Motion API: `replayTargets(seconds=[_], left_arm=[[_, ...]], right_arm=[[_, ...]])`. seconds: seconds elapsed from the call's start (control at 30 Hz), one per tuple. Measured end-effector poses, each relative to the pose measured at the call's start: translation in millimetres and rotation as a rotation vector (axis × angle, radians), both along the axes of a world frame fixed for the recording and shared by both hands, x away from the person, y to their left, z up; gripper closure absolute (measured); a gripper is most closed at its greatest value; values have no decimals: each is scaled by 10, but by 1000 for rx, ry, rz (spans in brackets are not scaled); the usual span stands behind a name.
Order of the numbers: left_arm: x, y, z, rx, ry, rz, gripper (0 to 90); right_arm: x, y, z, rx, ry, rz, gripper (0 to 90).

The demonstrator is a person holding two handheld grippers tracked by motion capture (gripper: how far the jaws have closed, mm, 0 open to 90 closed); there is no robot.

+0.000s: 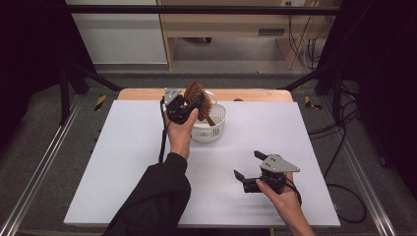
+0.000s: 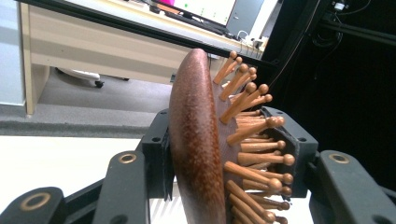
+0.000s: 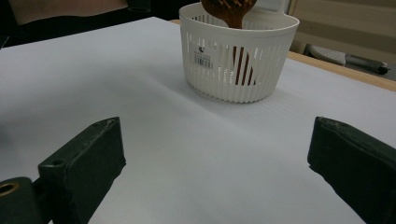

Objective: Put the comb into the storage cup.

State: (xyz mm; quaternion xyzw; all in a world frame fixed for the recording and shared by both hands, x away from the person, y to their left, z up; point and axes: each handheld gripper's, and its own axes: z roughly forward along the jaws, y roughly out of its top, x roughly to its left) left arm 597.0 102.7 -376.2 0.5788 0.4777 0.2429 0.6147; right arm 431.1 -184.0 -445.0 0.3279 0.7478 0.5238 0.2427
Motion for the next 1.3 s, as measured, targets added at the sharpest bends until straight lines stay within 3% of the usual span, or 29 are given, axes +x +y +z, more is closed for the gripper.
replayTargets(seconds=[1.3], left_arm=[[75, 310, -148, -44, 65, 9, 455]], right_arm=[[-3, 32, -12, -13, 0, 5, 41]])
